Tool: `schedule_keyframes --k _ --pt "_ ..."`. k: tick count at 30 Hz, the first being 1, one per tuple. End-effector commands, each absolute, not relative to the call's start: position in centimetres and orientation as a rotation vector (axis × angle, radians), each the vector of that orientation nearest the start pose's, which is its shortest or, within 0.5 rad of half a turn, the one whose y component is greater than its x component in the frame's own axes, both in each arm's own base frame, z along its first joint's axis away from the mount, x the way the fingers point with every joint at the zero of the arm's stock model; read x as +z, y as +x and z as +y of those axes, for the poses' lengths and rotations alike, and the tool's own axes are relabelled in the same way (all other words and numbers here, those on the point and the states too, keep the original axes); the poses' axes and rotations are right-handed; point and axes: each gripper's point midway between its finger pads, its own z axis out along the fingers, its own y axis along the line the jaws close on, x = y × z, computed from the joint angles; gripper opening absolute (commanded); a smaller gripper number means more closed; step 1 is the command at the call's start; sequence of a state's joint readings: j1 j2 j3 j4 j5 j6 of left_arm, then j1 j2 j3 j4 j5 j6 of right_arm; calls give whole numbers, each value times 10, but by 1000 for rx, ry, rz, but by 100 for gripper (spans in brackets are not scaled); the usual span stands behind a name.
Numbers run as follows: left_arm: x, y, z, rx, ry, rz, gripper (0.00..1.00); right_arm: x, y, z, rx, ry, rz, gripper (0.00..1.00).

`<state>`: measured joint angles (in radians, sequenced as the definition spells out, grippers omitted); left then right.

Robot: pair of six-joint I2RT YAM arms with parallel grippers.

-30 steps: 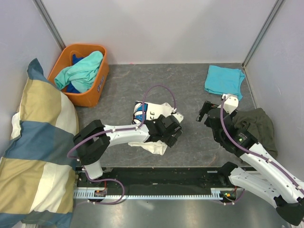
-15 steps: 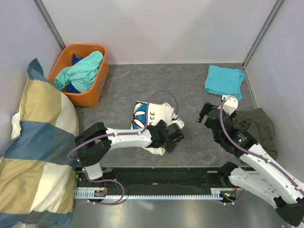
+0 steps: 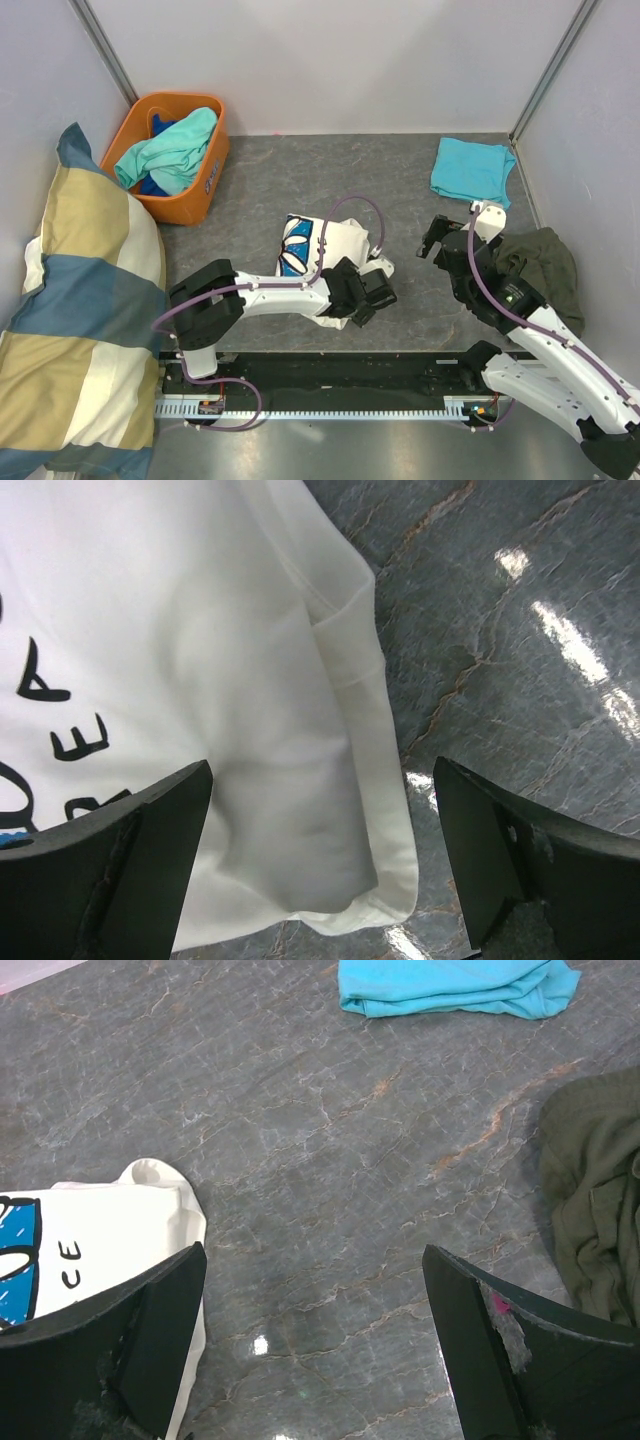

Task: Fold and stack the t-shirts
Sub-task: Fold the tshirt

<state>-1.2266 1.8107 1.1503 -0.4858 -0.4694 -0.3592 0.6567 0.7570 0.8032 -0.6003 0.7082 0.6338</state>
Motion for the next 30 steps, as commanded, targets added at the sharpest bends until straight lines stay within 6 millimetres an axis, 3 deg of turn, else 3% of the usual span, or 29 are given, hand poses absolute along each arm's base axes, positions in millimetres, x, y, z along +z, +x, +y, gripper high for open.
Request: schedule_keyframes --k 1,5,9,14,21,23,24,30 --pt "88 206 -346 16 843 2242 100 233 250 67 80 390 1909 98" --pt "128 231 -357 12 787 2159 100 235 248 62 64 400 1897 98" --pt "136 261 -363 12 752 2148 100 238 244 54 51 417 1880 98" --pt "117 301 -360 35 715 2177 100 241 239 47 45 431 1863 98" --pt "87 335 -367 44 697 2202 100 240 237 44 34 433 1863 98" --pt "90 343 -377 20 696 2189 100 239 237 44 31 431 1867 98" --pt "81 344 -382 15 709 2202 100 238 237 44 28 427 1871 98" --pt "94 351 -407 -80 704 2187 100 231 236 44 21 431 1885 98"
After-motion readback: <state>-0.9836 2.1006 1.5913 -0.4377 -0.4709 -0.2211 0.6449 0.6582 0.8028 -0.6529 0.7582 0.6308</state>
